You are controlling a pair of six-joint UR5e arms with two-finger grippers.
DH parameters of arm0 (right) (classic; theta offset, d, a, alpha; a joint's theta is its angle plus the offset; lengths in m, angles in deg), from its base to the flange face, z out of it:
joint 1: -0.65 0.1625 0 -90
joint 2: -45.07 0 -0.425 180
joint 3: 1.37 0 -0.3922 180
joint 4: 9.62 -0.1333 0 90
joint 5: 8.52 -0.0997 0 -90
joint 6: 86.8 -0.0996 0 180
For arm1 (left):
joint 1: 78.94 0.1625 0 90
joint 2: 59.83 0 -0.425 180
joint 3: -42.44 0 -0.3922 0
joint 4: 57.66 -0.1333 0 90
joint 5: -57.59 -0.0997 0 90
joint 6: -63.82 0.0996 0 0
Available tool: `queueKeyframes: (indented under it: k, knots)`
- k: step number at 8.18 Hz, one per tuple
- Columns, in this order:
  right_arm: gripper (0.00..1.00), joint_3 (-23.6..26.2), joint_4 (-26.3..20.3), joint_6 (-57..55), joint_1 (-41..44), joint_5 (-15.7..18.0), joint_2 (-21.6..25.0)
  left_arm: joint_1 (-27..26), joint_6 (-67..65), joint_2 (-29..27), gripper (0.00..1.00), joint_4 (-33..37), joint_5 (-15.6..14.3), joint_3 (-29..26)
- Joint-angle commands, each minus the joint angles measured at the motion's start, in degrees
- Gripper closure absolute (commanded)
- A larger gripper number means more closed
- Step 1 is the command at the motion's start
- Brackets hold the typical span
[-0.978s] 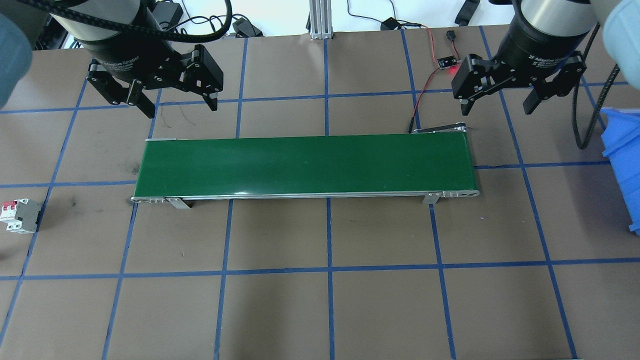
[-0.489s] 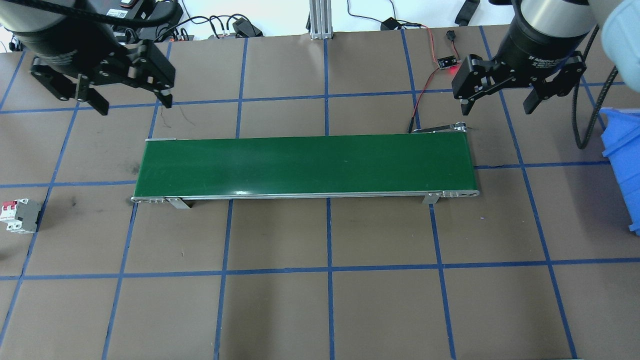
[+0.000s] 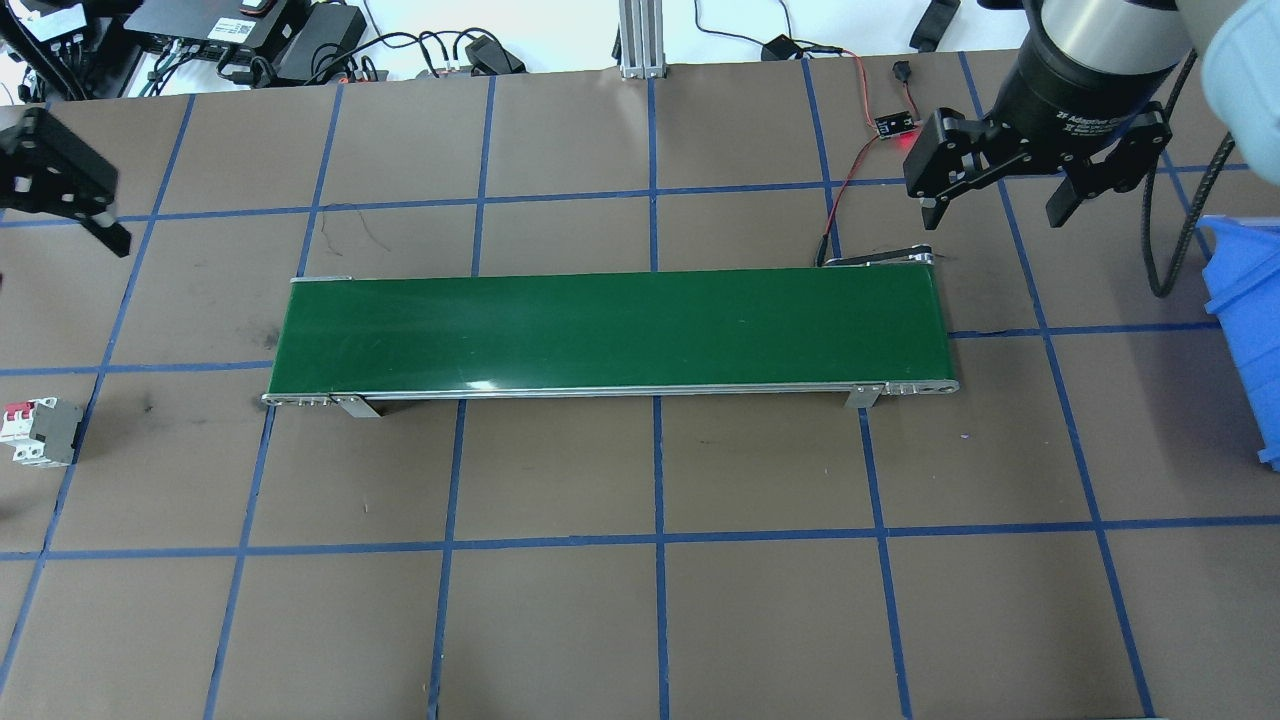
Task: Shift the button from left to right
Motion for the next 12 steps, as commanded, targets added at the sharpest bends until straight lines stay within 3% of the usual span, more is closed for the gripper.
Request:
queueKeyframes:
  k: [1, 3, 5, 6, 7, 8, 9, 10, 12]
  knots:
    - [0.0, 0.0, 0.0, 0.0, 0.0, 0.0, 0.0, 18.3, 11.4, -3.3, 0.0, 0.5, 0.1, -0.1]
    - [0.0, 0.1, 0.0, 0.0, 0.0, 0.1, 0.0, 27.8, 27.4, -8.2, 0.0, -0.3, -1.6, -0.2]
    - [0.0, 0.1, 0.0, 0.0, 0.0, 0.2, 0.0, 30.8, 42.5, -13.8, 0.0, -21.2, -11.7, 0.5]
    - [0.0, 0.1, 0.0, 0.0, 0.0, 0.2, -0.1, 33.3, 44.4, -16.3, 0.0, -25.9, -12.7, 0.6]
    - [0.0, 0.1, 0.0, 0.0, 0.0, 0.2, -0.1, 37.1, 44.3, -18.4, 0.0, -26.4, -10.4, 0.7]
    - [0.0, 0.1, 0.0, 0.0, 0.0, 0.3, -0.1, 39.5, 44.5, -21.0, 0.0, -26.7, -6.1, 2.1]
    - [0.0, 0.1, 0.0, 0.0, 0.0, 0.2, -0.2, 41.0, 45.0, -23.3, 0.0, -31.7, -4.3, 4.7]
    - [0.0, 0.1, 0.0, 0.0, 0.0, 0.1, -0.2, 42.2, 45.6, -25.3, 0.0, -37.3, -4.2, 7.9]
    - [0.0, 0.1, 0.0, 0.0, 0.0, 0.1, -0.2, 41.7, 45.9, -25.0, 0.0, -38.8, -4.2, 11.4]
